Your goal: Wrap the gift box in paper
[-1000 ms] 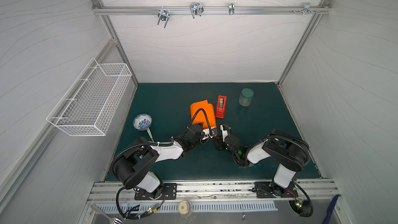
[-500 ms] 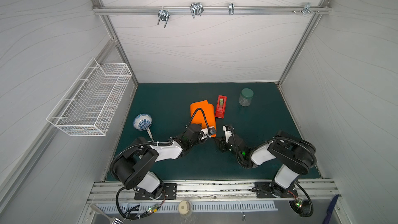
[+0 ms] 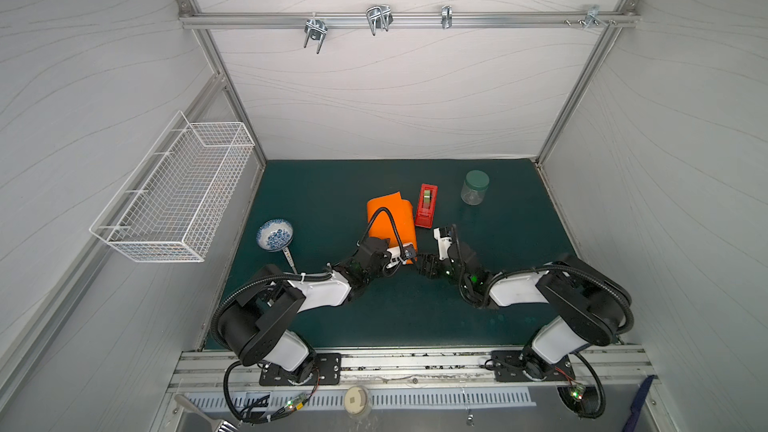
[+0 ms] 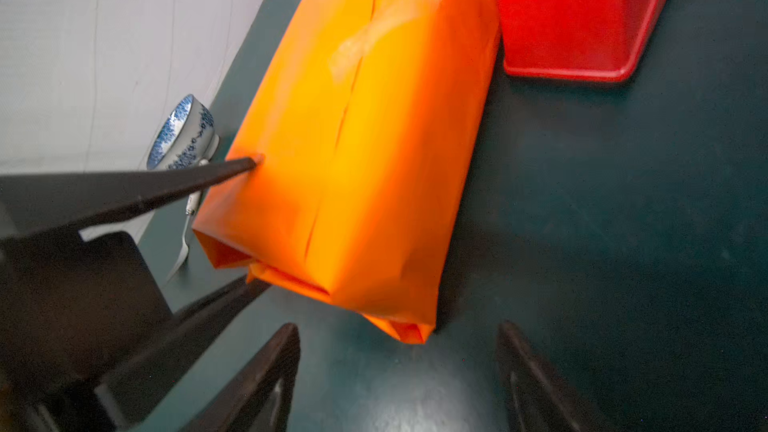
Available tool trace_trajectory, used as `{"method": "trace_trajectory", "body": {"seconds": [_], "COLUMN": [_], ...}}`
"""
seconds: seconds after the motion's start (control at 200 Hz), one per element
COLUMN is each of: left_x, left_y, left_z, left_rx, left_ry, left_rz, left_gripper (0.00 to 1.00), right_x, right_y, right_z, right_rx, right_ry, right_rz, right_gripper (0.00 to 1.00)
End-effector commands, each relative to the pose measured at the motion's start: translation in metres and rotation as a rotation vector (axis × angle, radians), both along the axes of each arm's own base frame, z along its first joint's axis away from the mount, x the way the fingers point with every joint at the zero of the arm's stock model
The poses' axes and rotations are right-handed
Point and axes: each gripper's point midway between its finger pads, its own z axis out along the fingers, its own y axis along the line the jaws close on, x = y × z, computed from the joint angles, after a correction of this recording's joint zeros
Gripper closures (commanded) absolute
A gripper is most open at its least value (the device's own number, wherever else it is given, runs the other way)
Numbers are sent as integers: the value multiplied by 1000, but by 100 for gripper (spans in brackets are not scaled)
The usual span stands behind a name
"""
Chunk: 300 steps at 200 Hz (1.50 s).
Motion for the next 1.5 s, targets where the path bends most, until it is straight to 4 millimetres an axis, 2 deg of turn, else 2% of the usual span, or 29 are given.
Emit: {"method": "trace_trajectory", "body": {"seconds": [0.0, 0.13, 0.17, 0.34, 0.515, 0.755, 0.835, 0.93, 1.016, 1.101, 1.266, 1.496], "left_x": [-9, -9, -13, -17, -15, -12, -12, -12, -12, -13, -12, -12], "left_y": [7, 6, 9, 8, 10, 11, 13, 12, 13, 13, 13, 14], "left_z": [-14, -13, -21, -23, -23, -22, -25, -27, -26, -27, -28, -27], "left_rx": [24, 18, 40, 38, 34, 21, 22, 25, 23, 20, 18, 16], "left_ry": [54, 55, 85, 104, 108, 109, 120, 127, 129, 137, 143, 141], "left_rz": [-10, -15, -17, -31, -20, -3, -1, -1, -1, -2, 3, 6], "left_gripper": [49, 53, 54, 57, 57, 56, 56, 56, 56, 56, 57, 57], "right_x": [5, 11, 12, 18, 24, 22, 22, 23, 18, 10, -9, -27], "right_y": [7, 12, 13, 16, 13, 4, 2, 2, 0, -8, -19, -7], "right_z": [10, 13, 13, 11, -2, -22, -19, -2, 13, 17, -15, -51], "right_rx": [34, 39, 41, 39, 5, -36, -20, 6, 2, -12, -70, -222], "right_ry": [50, 62, 67, 97, 173, 231, 222, 163, 92, 53, 96, 75], "right_rz": [6, 7, 10, 22, 13, 1, 7, 42, 89, 101, 99, 106], "right_gripper": [22, 19, 18, 15, 16, 19, 19, 17, 15, 13, 16, 25]}}
